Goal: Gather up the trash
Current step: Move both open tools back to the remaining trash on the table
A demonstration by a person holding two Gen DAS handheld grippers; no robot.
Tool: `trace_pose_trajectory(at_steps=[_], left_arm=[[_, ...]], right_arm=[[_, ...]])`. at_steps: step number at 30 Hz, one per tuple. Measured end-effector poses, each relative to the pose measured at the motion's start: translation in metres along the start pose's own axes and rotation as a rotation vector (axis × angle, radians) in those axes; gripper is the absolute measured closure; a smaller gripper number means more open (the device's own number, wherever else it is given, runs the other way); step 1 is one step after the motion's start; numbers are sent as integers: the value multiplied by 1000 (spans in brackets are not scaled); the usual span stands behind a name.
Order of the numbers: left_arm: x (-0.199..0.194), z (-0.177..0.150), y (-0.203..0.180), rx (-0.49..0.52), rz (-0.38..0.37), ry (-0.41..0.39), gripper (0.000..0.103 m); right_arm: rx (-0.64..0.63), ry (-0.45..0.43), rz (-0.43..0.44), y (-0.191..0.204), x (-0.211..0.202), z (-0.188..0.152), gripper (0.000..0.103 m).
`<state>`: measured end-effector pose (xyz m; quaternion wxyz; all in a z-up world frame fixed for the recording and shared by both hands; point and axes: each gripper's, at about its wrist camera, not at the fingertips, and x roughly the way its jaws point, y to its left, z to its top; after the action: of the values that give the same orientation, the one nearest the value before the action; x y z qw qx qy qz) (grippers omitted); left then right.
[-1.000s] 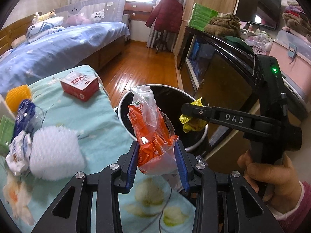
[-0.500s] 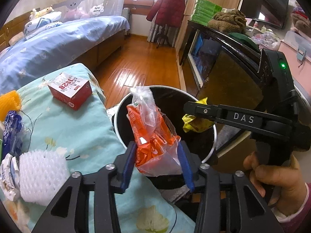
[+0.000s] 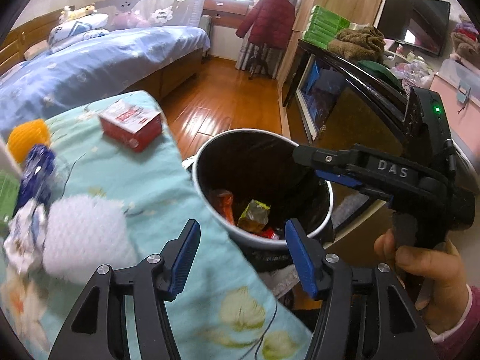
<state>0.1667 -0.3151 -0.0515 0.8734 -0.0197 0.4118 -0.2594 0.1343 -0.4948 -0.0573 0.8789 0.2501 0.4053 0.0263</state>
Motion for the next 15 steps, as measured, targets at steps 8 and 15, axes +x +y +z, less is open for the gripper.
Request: trace_pose_trajectory(at_steps=[8, 15], left_arm=[[-36, -33, 18, -49, 24, -19, 45], [-71, -58, 42, -94, 77, -48, 45]], right_arm=[[-54, -14, 12, 29, -7, -25, 15], [-79, -12, 37, 50, -7, -46, 14]])
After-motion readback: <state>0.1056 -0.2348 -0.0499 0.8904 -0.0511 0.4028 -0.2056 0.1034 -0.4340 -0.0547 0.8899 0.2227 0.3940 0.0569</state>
